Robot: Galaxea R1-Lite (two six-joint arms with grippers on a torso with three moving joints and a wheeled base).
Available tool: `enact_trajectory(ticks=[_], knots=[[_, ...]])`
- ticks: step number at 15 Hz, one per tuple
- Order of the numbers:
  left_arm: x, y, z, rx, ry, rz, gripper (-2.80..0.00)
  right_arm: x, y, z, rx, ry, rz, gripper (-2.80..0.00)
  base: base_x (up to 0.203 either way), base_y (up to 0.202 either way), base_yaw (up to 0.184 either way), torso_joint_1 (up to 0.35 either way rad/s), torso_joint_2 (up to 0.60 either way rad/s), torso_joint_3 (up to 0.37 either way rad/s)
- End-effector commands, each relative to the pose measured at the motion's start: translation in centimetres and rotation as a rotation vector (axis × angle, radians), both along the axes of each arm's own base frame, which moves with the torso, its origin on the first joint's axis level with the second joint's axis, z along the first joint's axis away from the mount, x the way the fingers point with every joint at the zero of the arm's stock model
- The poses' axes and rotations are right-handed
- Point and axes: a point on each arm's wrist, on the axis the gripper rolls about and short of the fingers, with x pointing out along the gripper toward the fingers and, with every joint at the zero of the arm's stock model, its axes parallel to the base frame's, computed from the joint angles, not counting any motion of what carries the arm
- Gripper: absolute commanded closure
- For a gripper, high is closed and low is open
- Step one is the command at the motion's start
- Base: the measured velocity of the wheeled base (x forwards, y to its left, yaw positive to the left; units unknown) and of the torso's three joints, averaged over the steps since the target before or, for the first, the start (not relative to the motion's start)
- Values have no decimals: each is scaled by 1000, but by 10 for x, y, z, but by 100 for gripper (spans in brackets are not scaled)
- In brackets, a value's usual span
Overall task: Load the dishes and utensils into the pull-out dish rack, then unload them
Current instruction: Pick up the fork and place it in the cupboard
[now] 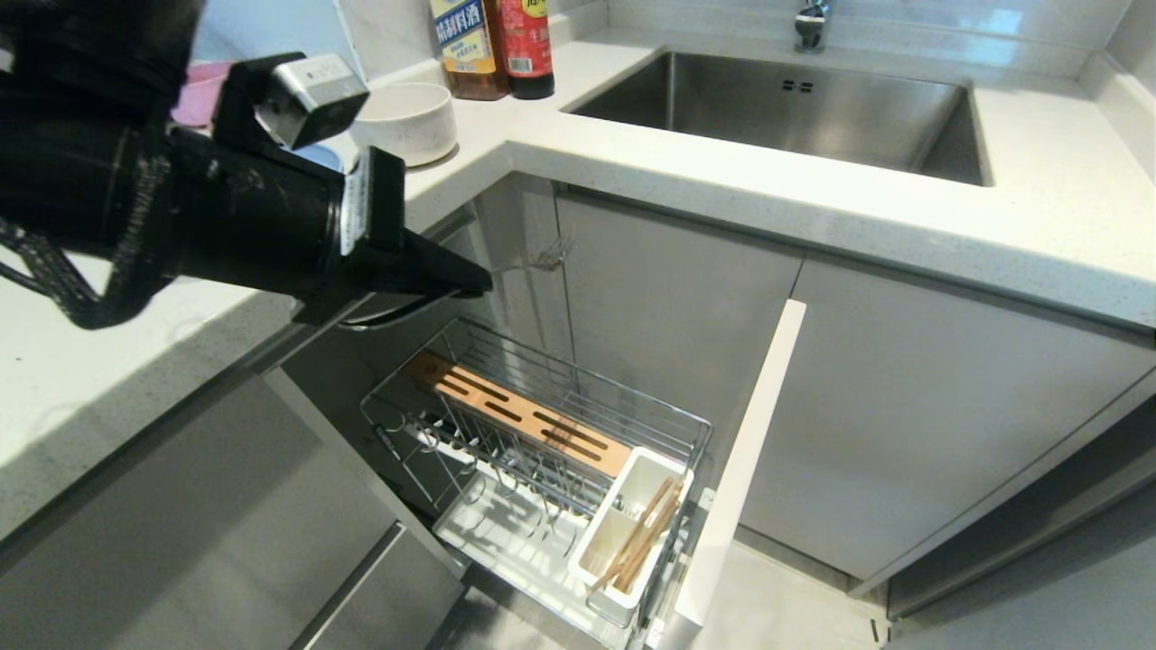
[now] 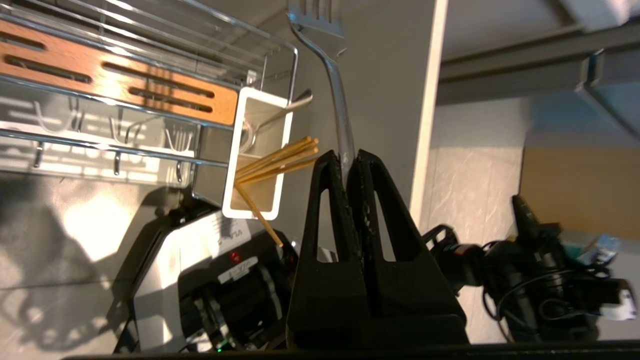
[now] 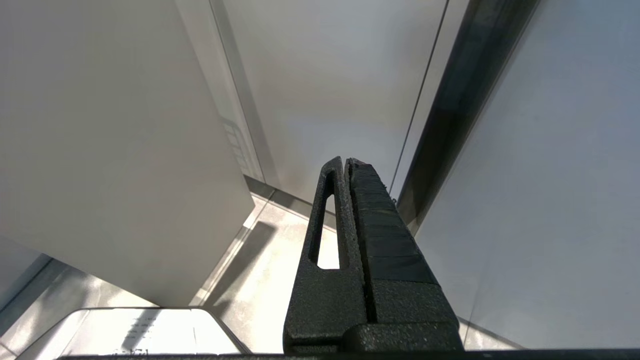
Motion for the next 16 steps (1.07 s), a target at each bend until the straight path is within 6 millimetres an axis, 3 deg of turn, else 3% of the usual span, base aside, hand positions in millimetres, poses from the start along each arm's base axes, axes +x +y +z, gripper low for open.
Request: enact_trajectory(ticks=[1, 6, 9, 16], knots=[[9, -20, -14, 52, 40, -16, 0, 0, 0, 0, 0, 1, 0, 0, 0, 0, 0, 0, 0, 0], [9, -47, -43, 269, 208, -39, 0, 0, 0, 0, 0, 0, 0, 0, 0, 0, 0, 0, 0, 0], [15, -56, -50, 356, 295, -46, 0, 0, 0, 0, 0, 2, 0, 0, 0, 0, 0, 0, 0, 0], [21, -108, -81, 427, 338, -153, 0, 0, 0, 0, 0, 2, 0, 0, 0, 0, 0, 0, 0, 0]])
